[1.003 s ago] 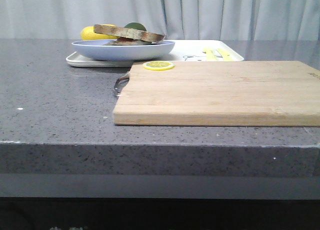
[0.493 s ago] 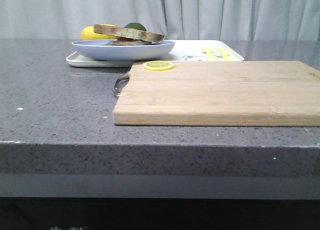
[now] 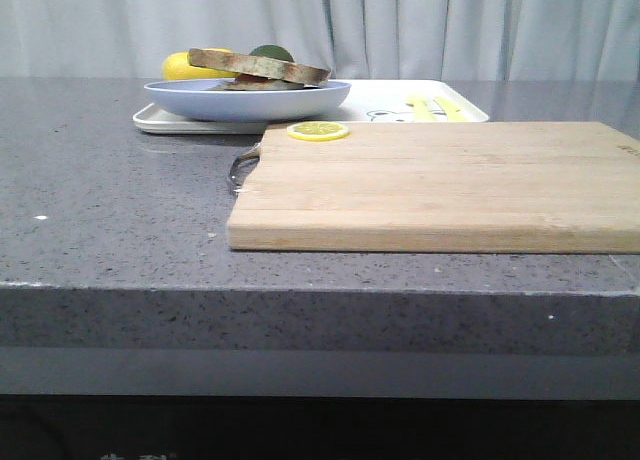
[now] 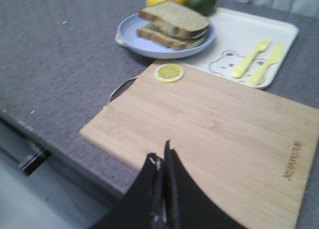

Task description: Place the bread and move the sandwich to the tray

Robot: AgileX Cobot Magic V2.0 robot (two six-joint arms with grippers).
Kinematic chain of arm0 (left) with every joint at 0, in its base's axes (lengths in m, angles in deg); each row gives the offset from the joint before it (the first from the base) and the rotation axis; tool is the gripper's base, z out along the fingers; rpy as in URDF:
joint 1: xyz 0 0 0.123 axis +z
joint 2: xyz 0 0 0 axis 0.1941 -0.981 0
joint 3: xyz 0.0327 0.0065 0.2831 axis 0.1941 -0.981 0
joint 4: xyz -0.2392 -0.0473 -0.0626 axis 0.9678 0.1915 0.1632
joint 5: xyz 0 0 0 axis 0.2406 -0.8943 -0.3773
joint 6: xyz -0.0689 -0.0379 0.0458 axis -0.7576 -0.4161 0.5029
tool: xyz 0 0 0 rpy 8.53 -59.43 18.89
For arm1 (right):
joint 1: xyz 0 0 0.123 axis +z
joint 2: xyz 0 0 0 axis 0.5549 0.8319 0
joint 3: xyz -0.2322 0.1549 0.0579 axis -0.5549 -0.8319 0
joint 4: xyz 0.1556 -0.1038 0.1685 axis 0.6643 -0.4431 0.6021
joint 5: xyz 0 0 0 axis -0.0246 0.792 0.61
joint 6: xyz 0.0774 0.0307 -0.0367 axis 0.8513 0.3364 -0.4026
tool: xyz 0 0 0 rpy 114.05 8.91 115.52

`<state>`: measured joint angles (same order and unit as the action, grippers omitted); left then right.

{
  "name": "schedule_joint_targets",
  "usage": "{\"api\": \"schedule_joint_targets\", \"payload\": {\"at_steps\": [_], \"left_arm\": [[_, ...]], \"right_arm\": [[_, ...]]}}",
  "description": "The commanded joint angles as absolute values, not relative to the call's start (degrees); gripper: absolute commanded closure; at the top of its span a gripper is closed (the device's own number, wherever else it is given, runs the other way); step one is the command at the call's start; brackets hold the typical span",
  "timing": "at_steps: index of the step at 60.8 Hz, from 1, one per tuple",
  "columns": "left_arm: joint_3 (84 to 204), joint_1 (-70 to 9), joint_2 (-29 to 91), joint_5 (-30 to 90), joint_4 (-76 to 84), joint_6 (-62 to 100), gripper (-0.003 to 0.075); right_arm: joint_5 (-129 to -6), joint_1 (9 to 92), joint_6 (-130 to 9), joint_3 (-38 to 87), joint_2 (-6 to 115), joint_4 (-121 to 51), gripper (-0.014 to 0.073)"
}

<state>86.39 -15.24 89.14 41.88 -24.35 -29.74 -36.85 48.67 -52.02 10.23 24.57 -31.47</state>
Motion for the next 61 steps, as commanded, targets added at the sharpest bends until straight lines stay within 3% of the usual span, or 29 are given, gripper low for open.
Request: {"api": "schedule_joint_targets", "payload": {"at_steps": [1, 13, 27, 61], "left_arm": [[86.4, -15.0, 90.4, 46.4, -24.4, -29.6, 0.0741], [86.4, -15.0, 90.4, 46.4, -24.4, -29.6, 0.0741], [86.4, -15.0, 90.4, 46.4, -24.4, -29.6, 0.0741], [86.4, -15.0, 90.3, 46.4, -24.4, -29.6, 0.0741]], "right_arm": [[-48.5, 44.7, -51.9, 6.1, 21.1, -30.2, 0.0661], [-67.9, 39.1, -52.0, -13.5, 9.8, -30.3, 0.0660], [-78.2, 36.2, -52.0, -33.0, -1.9, -30.3, 0.0659], [-79.6, 36.2, -52.0, -37.3, -5.6, -31.4, 0.0659]]}}
